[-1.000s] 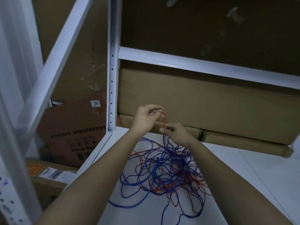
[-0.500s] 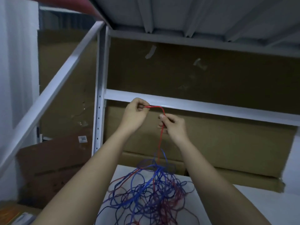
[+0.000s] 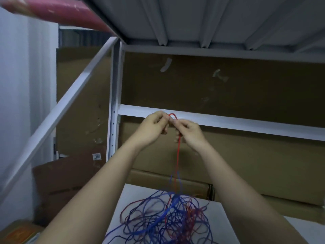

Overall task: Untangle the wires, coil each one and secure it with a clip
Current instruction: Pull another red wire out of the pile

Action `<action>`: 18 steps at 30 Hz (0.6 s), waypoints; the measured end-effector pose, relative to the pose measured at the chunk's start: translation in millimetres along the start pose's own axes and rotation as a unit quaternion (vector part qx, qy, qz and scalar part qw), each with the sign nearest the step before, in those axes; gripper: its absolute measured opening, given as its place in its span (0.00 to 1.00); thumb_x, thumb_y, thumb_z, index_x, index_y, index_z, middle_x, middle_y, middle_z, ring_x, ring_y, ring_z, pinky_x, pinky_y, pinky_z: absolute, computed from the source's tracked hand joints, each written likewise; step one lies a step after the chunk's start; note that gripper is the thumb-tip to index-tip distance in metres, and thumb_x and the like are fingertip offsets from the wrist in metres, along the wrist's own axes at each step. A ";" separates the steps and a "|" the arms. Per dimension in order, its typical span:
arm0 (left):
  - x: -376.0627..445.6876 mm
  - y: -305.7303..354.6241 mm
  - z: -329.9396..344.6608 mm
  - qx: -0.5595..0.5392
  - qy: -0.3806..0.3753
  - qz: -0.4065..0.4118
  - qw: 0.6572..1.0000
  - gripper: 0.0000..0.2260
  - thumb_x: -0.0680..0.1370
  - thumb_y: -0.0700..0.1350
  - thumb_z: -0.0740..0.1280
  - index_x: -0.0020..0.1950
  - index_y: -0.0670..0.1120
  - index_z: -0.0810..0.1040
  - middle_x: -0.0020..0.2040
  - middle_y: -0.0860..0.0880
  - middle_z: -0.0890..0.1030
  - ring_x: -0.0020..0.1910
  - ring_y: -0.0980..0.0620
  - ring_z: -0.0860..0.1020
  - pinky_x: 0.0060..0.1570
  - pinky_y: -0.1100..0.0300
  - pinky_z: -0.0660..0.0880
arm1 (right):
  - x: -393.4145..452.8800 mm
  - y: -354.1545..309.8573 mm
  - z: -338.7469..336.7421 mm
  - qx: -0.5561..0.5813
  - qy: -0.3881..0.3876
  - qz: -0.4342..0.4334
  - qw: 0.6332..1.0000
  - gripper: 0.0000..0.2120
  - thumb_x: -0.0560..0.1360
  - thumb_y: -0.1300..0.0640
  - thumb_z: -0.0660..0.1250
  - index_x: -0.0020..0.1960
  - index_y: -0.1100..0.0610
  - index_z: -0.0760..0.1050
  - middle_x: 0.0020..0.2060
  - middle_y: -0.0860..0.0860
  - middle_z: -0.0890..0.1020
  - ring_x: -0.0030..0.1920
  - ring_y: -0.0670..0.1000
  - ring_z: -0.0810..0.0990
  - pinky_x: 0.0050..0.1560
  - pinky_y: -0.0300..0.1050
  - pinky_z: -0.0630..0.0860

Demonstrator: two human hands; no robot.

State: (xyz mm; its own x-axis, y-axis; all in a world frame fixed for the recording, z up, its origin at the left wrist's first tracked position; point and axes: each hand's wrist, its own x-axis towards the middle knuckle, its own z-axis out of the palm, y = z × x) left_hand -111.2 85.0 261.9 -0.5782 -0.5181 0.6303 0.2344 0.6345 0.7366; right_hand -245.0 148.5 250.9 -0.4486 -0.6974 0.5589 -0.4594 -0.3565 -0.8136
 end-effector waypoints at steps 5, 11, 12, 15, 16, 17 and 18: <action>-15.1 -15.8 -0.9 -0.118 -0.009 -0.050 0.992 0.10 0.84 0.38 0.53 0.46 0.43 0.71 0.29 0.53 0.81 0.28 0.59 0.76 0.39 0.64 0.75 | -44.1 61.6 13.6 0.039 -0.111 0.124 0.985 0.10 0.81 0.54 0.60 0.47 0.57 0.77 0.31 0.51 0.77 0.31 0.47 0.78 0.44 0.45 0.78; -14.8 -33.7 -22.7 -0.160 0.035 -0.067 0.984 0.11 0.84 0.40 0.53 0.47 0.45 0.72 0.36 0.53 0.84 0.29 0.61 0.76 0.44 0.60 0.75 | -97.7 126.6 29.3 -0.081 -0.191 0.147 0.967 0.11 0.82 0.58 0.58 0.46 0.58 0.77 0.38 0.49 0.81 0.40 0.43 0.79 0.50 0.39 0.74; -15.4 -36.3 -24.8 -0.168 0.039 -0.073 0.982 0.10 0.84 0.41 0.53 0.47 0.45 0.72 0.37 0.53 0.84 0.29 0.61 0.77 0.44 0.61 0.74 | -101.9 133.8 30.2 -0.119 -0.201 0.146 0.961 0.11 0.83 0.57 0.57 0.47 0.58 0.77 0.40 0.49 0.81 0.41 0.43 0.79 0.50 0.38 0.73; -18.3 -42.3 -28.7 -0.194 0.055 -0.078 0.976 0.09 0.84 0.41 0.53 0.49 0.46 0.71 0.38 0.53 0.85 0.29 0.60 0.77 0.41 0.64 0.75 | -91.9 134.3 32.2 -0.158 -0.213 0.161 0.951 0.12 0.83 0.58 0.55 0.47 0.58 0.76 0.41 0.53 0.80 0.37 0.42 0.79 0.45 0.40 0.76; -18.5 -43.4 -29.6 -0.198 0.059 -0.075 0.975 0.09 0.84 0.41 0.53 0.51 0.47 0.71 0.39 0.54 0.85 0.29 0.60 0.77 0.40 0.65 0.75 | -82.9 125.3 32.7 -0.127 -0.181 0.167 0.961 0.13 0.83 0.58 0.55 0.46 0.58 0.75 0.40 0.55 0.80 0.35 0.43 0.79 0.42 0.41 0.77; -17.8 -44.2 -31.3 -0.202 0.062 -0.072 0.975 0.09 0.84 0.41 0.53 0.52 0.47 0.72 0.38 0.54 0.85 0.29 0.60 0.77 0.39 0.65 0.75 | -72.2 114.4 33.2 -0.080 -0.131 0.176 0.972 0.12 0.83 0.57 0.55 0.45 0.58 0.74 0.39 0.56 0.81 0.35 0.45 0.81 0.41 0.42 0.77; -16.5 -44.2 -33.2 -0.206 0.064 -0.071 0.974 0.09 0.84 0.40 0.53 0.54 0.48 0.72 0.37 0.53 0.84 0.29 0.60 0.78 0.38 0.66 0.75 | -61.5 103.9 33.2 -0.025 -0.075 0.185 0.979 0.12 0.83 0.57 0.55 0.45 0.57 0.74 0.38 0.55 0.82 0.35 0.47 0.82 0.40 0.43 0.78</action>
State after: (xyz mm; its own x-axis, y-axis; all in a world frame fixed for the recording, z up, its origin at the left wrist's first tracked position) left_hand -86.1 46.5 227.1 -0.5321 -0.6678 0.5205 0.4679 0.2805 0.8381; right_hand -239.7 133.7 126.6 -0.4759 -0.8579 0.1937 -0.3243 -0.0336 -0.9454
